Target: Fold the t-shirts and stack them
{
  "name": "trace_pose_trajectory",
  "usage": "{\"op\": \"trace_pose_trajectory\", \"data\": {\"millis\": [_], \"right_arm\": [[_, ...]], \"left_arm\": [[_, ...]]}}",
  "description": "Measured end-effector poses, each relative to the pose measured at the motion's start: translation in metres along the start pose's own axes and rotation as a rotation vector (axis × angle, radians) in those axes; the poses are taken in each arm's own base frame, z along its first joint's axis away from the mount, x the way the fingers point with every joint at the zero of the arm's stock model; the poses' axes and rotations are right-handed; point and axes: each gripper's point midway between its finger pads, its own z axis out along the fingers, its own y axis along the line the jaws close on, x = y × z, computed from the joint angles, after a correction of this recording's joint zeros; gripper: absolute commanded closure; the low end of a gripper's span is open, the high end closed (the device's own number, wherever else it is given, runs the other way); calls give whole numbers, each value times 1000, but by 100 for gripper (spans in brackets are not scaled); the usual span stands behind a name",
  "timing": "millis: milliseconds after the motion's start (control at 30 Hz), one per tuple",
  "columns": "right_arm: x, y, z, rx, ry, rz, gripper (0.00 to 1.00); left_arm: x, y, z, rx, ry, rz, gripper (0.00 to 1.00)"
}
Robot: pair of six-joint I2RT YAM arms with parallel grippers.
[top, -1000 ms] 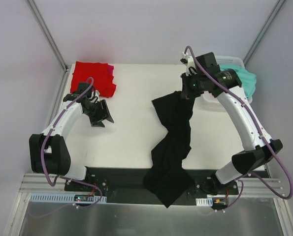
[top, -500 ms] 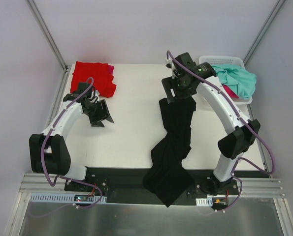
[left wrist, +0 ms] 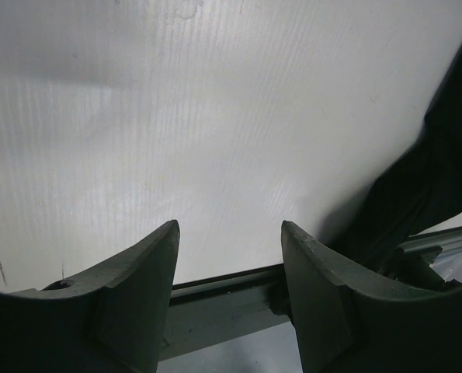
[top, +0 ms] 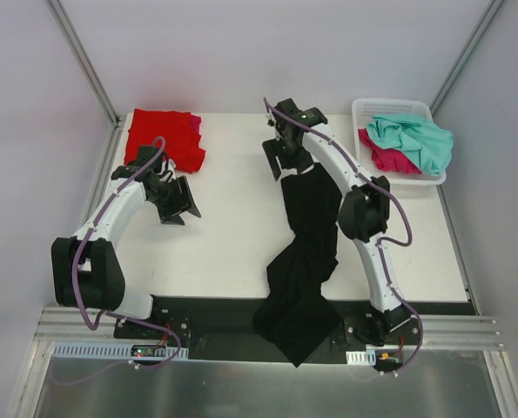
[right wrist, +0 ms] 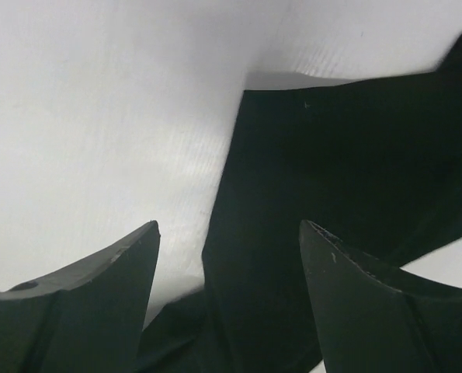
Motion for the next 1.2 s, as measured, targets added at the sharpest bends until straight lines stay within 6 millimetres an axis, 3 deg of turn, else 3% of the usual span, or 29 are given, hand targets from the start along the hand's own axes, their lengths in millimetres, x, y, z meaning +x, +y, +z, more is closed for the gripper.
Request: {"op": "trace_pose_trajectory", "data": {"millis": [100,167,267,400,500,533,633,800,1000,1100,1200], "right_arm": [[20,-11,47,10,114,51,30],[38,-17,67,10,187,77,31],[62,-23,80,15,265,101,31],[73,-21,87,4,297,106,34],[70,-17,88,-7,287,104,56],[70,-16,89,-11,283,106,70],[69,-12,91,-21,278,116,91],[81,-10,96,-28,299,123,99],[85,-11,75,-28,284,124,99],[77,-10,49,-30,228,126,99],[65,-14,10,-17,137,126,99]], "left_arm": [[0,0,0,0,0,0,45],[0,0,0,0,0,1,45],[0,0,0,0,0,0,45],[0,0,0,1,1,1,45],[0,0,0,1,0,0,45],[0,0,0,1,-1,1,45],[0,-1,-2,4,-5,3,45],[0,-1,-3,4,-6,4,45],[1,-1,-3,6,-6,4,45],[1,-3,-3,15,-2,4,45],[2,-4,-4,22,1,4,45]]}}
